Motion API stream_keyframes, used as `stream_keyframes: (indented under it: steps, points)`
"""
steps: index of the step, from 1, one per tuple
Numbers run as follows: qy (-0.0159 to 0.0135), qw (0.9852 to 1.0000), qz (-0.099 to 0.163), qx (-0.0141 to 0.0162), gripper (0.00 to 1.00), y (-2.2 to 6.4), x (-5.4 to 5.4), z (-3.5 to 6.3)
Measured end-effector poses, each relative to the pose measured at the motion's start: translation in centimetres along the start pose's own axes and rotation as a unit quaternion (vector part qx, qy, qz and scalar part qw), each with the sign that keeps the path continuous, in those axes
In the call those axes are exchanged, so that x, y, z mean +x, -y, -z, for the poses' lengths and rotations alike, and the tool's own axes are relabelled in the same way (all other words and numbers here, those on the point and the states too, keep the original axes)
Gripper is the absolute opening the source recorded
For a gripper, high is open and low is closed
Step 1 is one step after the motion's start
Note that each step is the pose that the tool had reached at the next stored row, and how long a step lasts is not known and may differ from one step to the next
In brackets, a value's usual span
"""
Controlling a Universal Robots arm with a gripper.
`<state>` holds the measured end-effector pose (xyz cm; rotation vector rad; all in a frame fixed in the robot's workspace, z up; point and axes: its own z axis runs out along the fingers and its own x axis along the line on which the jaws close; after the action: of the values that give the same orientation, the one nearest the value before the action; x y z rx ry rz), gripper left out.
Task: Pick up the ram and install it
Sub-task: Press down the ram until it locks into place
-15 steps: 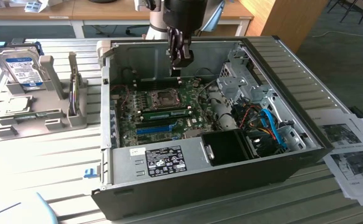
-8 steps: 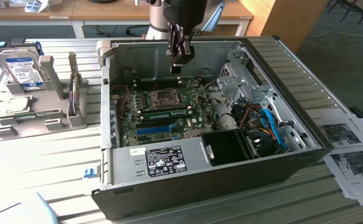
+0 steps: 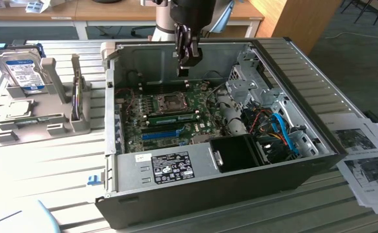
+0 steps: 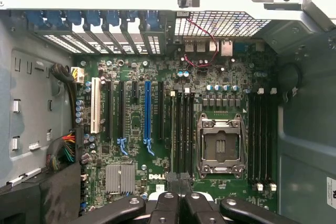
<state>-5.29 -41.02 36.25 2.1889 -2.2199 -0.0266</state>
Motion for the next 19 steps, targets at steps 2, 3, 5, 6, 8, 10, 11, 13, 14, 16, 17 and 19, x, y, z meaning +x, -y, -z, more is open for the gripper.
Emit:
stream_keyframes:
  steps: [2,3,5,6,8,10,11,13,14,16,17,19]
  points:
    - [0.0000,1.0000,0.000,0.0000,0.09,0.00,0.00,0.00]
    - [0.0000,1.0000,0.000,0.0000,0.09,0.00,0.00,0.00]
    - [0.0000,1.0000,0.000,0.0000,0.09,0.00,0.00,0.00]
    - [0.0000,1.0000,-0.001,0.0000,0.09,0.00,0.00,0.00]
    - [0.0001,1.0000,-0.003,0.0000,0.09,0.00,0.00,0.00]
    - [0.0002,1.0000,-0.007,0.0000,0.09,0.00,0.00,0.00]
    - [0.0003,0.9999,-0.010,-0.0001,0.09,0.00,0.00,0.00]
    - [0.0005,0.9999,-0.016,-0.0001,0.09,0.00,0.00,0.00]
    - [0.0005,0.9998,-0.020,-0.0001,0.09,0.00,0.00,0.00]
    - [0.0008,0.9997,-0.026,-0.0001,0.09,0.00,0.00,0.00]
    - [0.0008,0.9996,-0.029,-0.0001,0.09,0.00,0.00,0.00]
    - [0.0010,0.9994,-0.036,-0.0002,0.09,0.00,0.00,0.00]
